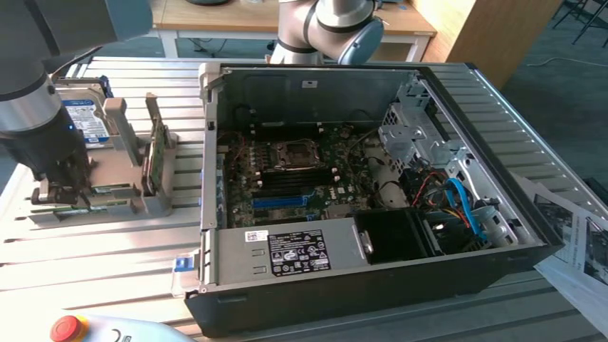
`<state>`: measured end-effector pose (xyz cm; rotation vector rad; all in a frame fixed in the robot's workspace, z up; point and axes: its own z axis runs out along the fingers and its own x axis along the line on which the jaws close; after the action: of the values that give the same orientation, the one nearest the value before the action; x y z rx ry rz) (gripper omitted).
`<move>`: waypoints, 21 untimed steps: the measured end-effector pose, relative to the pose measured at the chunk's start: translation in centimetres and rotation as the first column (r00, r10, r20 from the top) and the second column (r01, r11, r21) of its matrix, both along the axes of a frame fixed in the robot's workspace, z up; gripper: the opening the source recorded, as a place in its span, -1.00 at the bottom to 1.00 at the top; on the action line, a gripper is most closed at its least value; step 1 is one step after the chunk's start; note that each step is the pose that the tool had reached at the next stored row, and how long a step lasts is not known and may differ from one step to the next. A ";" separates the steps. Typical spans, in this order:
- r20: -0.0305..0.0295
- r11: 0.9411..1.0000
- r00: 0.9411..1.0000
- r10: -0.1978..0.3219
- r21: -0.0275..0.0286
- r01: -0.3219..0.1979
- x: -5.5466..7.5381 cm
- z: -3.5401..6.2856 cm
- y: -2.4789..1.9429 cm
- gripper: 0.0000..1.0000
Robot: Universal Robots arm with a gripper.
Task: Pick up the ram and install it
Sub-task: 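Pick up the ram and move it above insertion slot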
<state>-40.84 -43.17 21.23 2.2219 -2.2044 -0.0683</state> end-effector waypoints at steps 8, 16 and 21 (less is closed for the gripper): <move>0.000 1.000 1.000 0.000 0.000 0.000 0.2 -0.33 -0.04 -0.40; 0.000 1.000 1.000 0.000 0.000 0.000 0.7 -0.34 -0.32 -0.40; 0.000 1.000 1.000 0.000 0.000 0.000 0.7 -0.34 -0.32 -0.40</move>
<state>-40.14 -43.49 20.89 2.2219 -2.2045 -0.0683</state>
